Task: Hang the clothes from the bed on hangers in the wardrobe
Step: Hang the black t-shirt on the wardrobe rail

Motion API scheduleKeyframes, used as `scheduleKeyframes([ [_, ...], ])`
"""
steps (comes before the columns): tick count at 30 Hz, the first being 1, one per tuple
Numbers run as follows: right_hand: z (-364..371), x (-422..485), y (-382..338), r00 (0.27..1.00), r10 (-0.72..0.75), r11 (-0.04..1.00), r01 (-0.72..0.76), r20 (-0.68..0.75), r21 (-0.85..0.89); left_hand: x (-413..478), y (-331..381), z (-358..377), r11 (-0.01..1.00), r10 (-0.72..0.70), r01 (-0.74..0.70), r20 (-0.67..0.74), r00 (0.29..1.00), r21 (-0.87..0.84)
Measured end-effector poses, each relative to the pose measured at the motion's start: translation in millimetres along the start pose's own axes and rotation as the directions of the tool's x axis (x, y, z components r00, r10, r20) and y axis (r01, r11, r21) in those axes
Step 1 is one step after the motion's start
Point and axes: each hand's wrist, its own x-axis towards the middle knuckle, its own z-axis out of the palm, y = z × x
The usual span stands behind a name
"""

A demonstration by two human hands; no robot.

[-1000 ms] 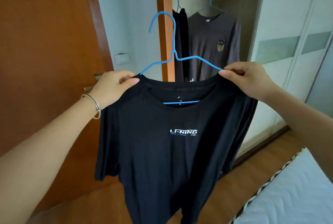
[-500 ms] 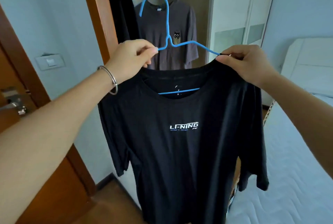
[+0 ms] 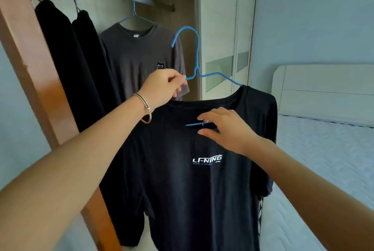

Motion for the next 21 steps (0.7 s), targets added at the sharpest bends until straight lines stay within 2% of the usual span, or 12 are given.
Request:
scheduleKeyframes([
  [3, 16, 16, 0, 0.997, 0.007, 0.997, -0.013, -0.079, -0.079, 21, -12, 2, 0.999, 0.0, 0.0, -0.003, 1.0, -0.048],
  [5, 24, 26, 0, 0.986, -0.043, 0.991, 0.022, -0.159, -0.13, 32, -19, 1, 0.995, 0.0, 0.0, 0.002, 1.0, -0.099],
  [7, 32, 35, -1, 0.987, -0.079, 0.982, 0.053, -0.139, -0.18, 43, -24, -2, 0.991, 0.016, -0.018, -0.009, 1.0, -0.134],
  [10, 48, 49, 3, 0.998, 0.048, 0.978, -0.057, -0.049, -0.201, 58, -28, -7, 0.993, 0.05, -0.053, -0.03, 0.998, -0.11],
  [12, 52, 57, 3, 0.989, 0.101, 0.973, -0.122, -0.111, -0.196, 65, -31, -7, 0.994, 0.071, -0.074, -0.032, 0.997, -0.077],
  [15, 57, 65, -4, 0.979, 0.082, 0.976, -0.117, -0.188, -0.185, 72, -37, -4, 0.991, 0.131, -0.131, -0.029, 0.991, -0.015],
  [18, 59, 68, -9, 0.994, 0.04, 0.962, -0.065, -0.101, -0.266, 82, -45, -1, 0.983, 0.177, -0.174, -0.059, 0.982, 0.054],
  [21, 60, 69, -8, 1.0, 0.024, 0.975, -0.023, 0.002, -0.222, 96, -56, 2, 0.983, 0.157, -0.146, -0.11, 0.981, 0.109],
])
